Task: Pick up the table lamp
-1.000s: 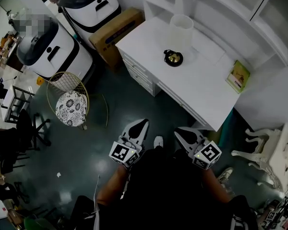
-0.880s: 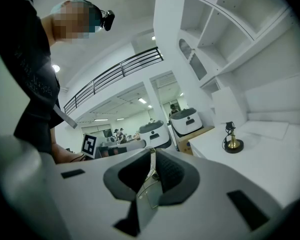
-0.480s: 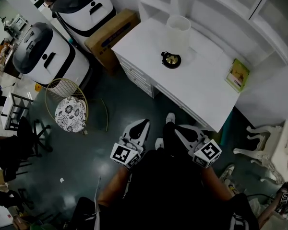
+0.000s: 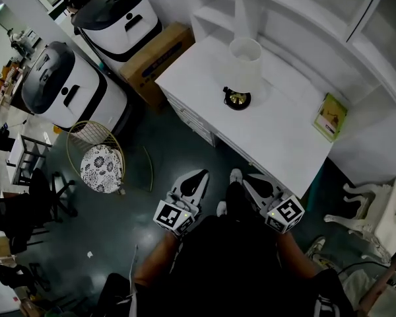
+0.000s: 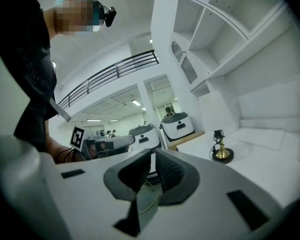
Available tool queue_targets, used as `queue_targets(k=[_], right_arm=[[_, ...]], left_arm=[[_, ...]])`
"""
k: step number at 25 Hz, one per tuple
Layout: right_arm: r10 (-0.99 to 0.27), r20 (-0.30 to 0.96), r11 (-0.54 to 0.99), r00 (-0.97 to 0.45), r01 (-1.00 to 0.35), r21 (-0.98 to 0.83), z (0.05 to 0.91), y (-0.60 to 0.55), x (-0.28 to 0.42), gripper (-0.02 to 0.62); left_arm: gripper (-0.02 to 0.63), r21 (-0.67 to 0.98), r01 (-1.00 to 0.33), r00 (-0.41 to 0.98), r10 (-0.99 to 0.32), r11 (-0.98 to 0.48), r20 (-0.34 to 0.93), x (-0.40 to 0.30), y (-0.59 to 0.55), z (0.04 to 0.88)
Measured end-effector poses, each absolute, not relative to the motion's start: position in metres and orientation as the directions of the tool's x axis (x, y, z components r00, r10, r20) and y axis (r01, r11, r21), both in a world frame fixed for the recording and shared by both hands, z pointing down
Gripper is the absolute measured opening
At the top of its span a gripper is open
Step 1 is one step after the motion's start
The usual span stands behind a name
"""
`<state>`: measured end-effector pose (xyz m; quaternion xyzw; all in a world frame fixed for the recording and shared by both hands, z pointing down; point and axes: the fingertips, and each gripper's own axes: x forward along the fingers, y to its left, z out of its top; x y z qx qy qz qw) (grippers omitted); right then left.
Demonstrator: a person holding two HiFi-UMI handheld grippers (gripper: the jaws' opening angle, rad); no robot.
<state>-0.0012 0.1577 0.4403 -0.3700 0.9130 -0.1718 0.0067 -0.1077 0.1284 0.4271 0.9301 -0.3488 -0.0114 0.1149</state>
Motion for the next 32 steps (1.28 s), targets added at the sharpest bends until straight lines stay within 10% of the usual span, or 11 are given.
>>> queue_targets(k=[32], right_arm=[[-0.648, 0.21, 0.639, -0.732, -0.673, -0.372, 0.487, -0.063, 0.059, 0.046]], left_arm=[[0.02, 0.234, -0.674, 0.737, -0.657, -0.701, 0.157, -0.05, -0.072, 0.427]])
